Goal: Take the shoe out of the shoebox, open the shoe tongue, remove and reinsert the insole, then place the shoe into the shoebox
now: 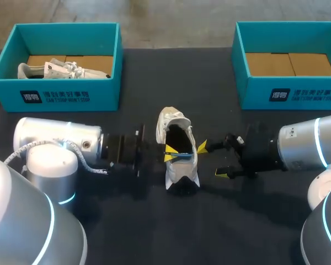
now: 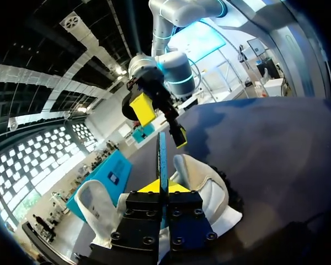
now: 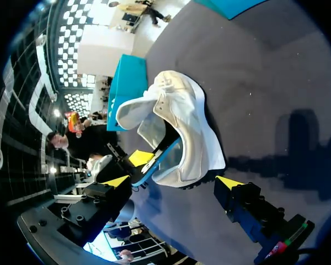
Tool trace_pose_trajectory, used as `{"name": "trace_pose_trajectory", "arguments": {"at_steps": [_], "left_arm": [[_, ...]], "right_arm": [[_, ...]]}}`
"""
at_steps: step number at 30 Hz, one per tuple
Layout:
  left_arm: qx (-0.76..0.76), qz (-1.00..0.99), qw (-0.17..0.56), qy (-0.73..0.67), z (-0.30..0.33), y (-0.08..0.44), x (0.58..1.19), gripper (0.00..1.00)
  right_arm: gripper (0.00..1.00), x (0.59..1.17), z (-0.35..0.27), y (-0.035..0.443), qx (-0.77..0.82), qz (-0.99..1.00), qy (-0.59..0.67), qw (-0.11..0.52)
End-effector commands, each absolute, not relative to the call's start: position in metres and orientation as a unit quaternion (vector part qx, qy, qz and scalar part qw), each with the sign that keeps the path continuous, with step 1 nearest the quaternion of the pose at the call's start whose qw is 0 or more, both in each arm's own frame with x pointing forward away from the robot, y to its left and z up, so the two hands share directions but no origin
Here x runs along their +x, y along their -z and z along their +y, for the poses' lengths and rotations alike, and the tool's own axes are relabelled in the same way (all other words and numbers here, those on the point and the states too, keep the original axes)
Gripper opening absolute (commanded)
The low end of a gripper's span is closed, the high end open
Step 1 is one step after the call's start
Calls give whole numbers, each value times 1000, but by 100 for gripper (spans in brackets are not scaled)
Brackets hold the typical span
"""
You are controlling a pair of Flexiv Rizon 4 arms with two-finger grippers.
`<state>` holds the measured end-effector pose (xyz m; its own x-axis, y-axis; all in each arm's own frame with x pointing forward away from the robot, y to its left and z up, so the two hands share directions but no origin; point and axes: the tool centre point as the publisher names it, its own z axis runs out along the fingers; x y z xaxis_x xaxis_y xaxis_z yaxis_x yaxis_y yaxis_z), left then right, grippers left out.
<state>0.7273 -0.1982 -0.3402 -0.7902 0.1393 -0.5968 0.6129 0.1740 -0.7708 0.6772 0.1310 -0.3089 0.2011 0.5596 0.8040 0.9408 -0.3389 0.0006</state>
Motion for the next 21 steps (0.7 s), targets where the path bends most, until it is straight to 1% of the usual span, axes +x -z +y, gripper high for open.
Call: {"name": "trace_pose_trajectory", "arguments": {"at_steps": [1, 11, 15, 16, 17, 20, 21], "left_arm": [[261, 744, 196, 584, -204, 345, 735, 0], [263, 755, 196, 567, -203, 355, 747, 0], [256, 754, 199, 571, -199, 352, 744, 0], [255, 753, 200, 573, -198, 348, 742, 19], [253, 750, 202, 576, -197, 346, 739, 42], [256, 742, 207, 584, -196, 338, 733, 48], [257, 741, 208, 585, -196, 336, 731, 46]], "right_arm": [[100, 677, 133, 308, -733, -513, 367, 256], [100, 677, 133, 308, -733, -513, 367, 256], [100, 677, 133, 308, -733, -513, 367, 256], [100, 677, 133, 308, -733, -513, 367, 256], [100, 677, 133, 308, -733, -513, 367, 256], [100, 677, 133, 308, -733, -513, 367, 256], [100, 677, 133, 308, -733, -513, 367, 256]]}}
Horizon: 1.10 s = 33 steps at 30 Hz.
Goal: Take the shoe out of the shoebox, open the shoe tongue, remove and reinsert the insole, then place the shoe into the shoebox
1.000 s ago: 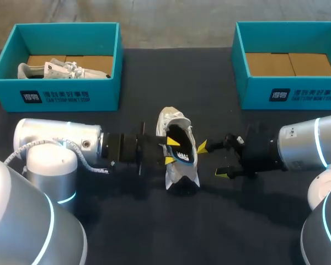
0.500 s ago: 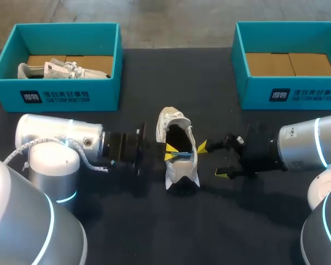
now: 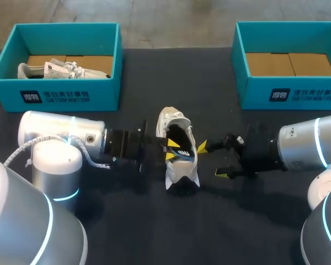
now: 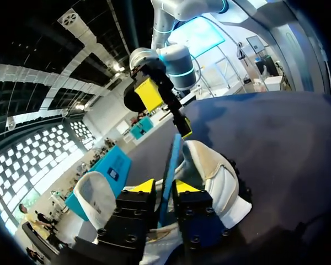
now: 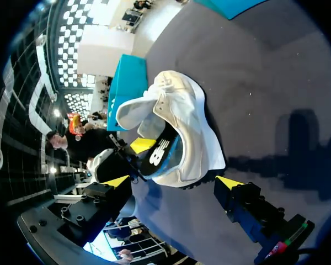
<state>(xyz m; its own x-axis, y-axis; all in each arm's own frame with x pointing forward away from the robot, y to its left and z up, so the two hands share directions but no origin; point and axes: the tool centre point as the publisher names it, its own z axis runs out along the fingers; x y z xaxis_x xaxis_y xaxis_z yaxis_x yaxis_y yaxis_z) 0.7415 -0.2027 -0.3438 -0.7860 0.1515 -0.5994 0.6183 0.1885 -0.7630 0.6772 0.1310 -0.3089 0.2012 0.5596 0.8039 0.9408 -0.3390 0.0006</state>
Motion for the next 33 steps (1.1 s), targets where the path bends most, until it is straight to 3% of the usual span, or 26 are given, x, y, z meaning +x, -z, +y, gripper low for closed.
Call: {"name": "trace_pose_trajectory", "arguments": {"at_steps": [1, 3, 7, 8, 10, 13, 33], "left_arm": [[258, 738, 207, 588, -196, 334, 729, 45], [261, 735, 208, 590, -197, 330, 727, 34], [263, 732, 207, 593, -197, 328, 724, 33], [265, 732, 205, 593, -198, 330, 722, 23], [265, 732, 205, 593, -198, 330, 722, 21], [264, 735, 195, 593, -200, 338, 724, 0], [264, 755, 192, 568, -192, 355, 741, 0]], "right_arm": [[100, 677, 133, 308, -733, -513, 367, 256], [100, 677, 133, 308, -733, -513, 367, 256], [100, 677, 133, 308, -733, -513, 367, 256], [100, 677, 133, 308, -733, -513, 367, 256], [100, 677, 133, 308, -733, -513, 367, 256], [100, 677, 133, 308, -733, -513, 367, 256], [100, 677, 133, 308, -733, -513, 367, 256]]}}
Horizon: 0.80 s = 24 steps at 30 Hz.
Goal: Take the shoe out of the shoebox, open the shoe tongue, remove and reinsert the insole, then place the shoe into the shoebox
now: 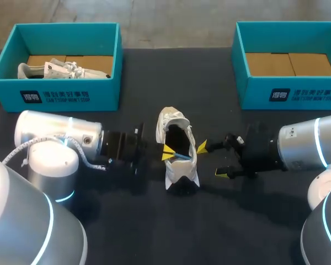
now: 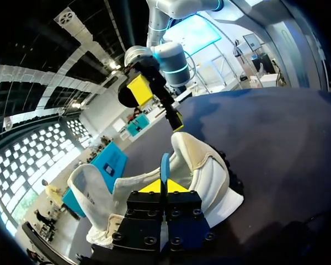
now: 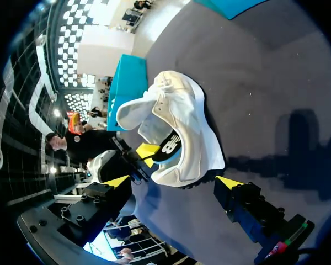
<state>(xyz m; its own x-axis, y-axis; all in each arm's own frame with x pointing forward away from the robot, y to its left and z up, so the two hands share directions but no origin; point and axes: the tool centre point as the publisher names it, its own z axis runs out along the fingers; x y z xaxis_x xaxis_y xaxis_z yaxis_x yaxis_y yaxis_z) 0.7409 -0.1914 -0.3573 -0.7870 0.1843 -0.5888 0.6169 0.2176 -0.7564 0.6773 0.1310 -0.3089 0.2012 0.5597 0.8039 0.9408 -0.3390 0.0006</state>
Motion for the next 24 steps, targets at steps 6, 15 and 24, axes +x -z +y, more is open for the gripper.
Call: {"name": "trace_pose_trajectory", "arguments": {"at_steps": [6, 15, 24], "left_arm": [[265, 747, 199, 577, -190, 345, 736, 44], [279, 733, 201, 587, -195, 334, 731, 30], [286, 731, 210, 583, -190, 320, 732, 3]], "right_arm": [[100, 677, 133, 308, -733, -513, 367, 256], [100, 677, 133, 308, -733, -513, 367, 256], [100, 677, 133, 308, -733, -513, 367, 256]]}}
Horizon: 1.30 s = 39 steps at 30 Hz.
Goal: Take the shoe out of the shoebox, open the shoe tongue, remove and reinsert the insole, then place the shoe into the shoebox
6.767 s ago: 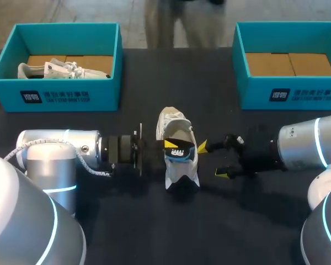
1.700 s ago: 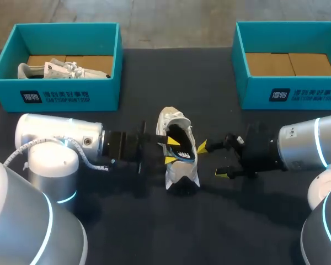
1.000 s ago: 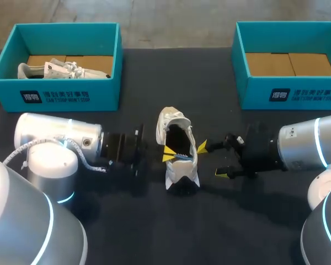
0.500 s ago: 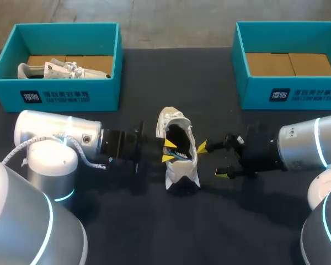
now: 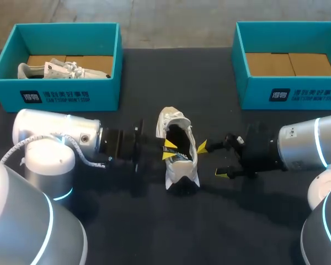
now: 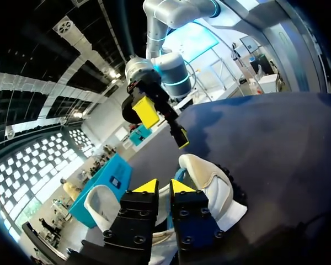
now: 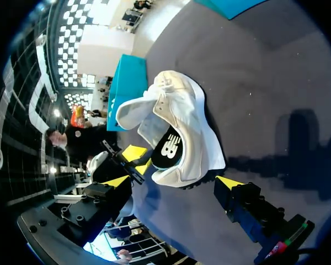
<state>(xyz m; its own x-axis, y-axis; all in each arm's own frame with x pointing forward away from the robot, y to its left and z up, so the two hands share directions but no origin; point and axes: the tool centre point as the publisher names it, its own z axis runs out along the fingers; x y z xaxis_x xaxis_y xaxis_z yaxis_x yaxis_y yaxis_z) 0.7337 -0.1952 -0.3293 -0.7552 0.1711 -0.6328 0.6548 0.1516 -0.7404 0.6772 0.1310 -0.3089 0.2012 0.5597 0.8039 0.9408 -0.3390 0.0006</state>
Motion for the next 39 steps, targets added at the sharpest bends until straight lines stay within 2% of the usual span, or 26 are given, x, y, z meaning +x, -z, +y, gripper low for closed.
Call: {"name": "trace_pose_trajectory", "arguments": {"at_steps": [1, 10, 20, 29, 39], "left_arm": [[288, 731, 211, 582, -190, 319, 732, 0], [304, 735, 204, 571, -186, 310, 732, 0], [374, 757, 144, 515, -179, 306, 731, 0], [412, 757, 126, 491, -184, 296, 735, 0], [480, 760, 73, 433, -185, 289, 742, 0]], "right_arm": [[100, 677, 133, 308, -733, -513, 367, 256], [100, 677, 133, 308, -733, -513, 367, 256], [100, 677, 133, 308, -733, -513, 367, 256], [100, 677, 133, 308, -733, -513, 367, 256], [100, 676, 121, 303, -741, -507, 366, 246]]}}
